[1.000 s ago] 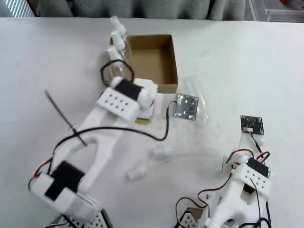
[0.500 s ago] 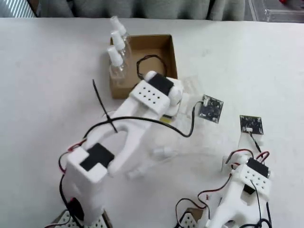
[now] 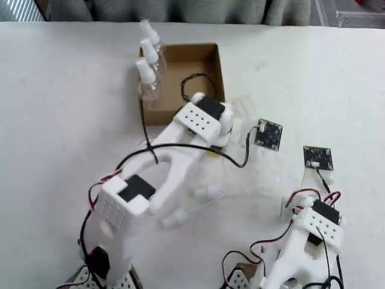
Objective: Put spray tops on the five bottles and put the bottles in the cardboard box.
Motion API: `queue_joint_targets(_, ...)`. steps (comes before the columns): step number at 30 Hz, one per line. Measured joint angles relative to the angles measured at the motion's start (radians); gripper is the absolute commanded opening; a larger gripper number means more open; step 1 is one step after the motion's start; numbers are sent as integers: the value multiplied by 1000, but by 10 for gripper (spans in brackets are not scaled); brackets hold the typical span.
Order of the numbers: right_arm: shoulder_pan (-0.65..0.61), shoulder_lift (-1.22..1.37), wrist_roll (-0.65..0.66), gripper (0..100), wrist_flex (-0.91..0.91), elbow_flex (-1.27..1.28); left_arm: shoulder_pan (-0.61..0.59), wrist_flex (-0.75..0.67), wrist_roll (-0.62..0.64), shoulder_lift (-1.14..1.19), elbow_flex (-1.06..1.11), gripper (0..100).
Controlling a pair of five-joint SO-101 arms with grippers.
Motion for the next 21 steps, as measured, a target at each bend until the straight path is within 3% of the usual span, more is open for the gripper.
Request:
queue_joint_targets(13,0,-2,0,42,-20,15,-32,-26,43,86,-44,207)
queue_joint_targets(21,0,-2,3,43,-20,15,-74,68,126,71,-46,207)
